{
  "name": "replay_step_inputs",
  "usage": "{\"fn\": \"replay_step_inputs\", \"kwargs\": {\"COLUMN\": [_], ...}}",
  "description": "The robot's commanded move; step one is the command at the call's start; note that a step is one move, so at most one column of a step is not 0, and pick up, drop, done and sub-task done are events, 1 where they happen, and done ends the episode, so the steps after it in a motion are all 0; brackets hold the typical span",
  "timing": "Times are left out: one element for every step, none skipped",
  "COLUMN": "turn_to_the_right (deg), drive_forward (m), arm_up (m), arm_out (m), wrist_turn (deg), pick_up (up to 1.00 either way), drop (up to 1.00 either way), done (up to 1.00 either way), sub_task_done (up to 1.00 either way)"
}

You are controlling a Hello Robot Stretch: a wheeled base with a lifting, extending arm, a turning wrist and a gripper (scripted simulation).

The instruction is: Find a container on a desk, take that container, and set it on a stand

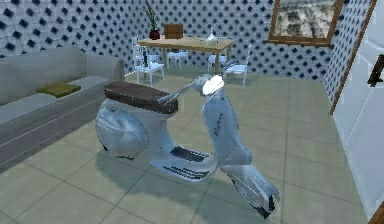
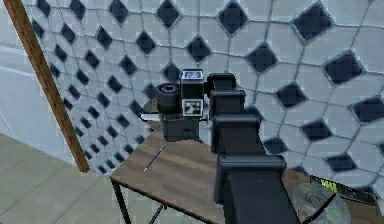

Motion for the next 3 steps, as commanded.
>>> {"fn": "replay_step_inputs", "kwargs": {"turn_to_the_right": [0.0,0.0,0.0], "drive_forward": [0.0,0.0,0.0], "arm_up": [0.0,0.0,0.0], "arm_out": [0.0,0.0,0.0], "wrist_turn": [-45.0,-45.0,-24.0], "pick_up": [0.0,0.0,0.0], "drop": [0.0,0.0,0.0], "done": [0.0,0.0,0.0], "sub_task_done": [0.0,0.0,0.0]}}
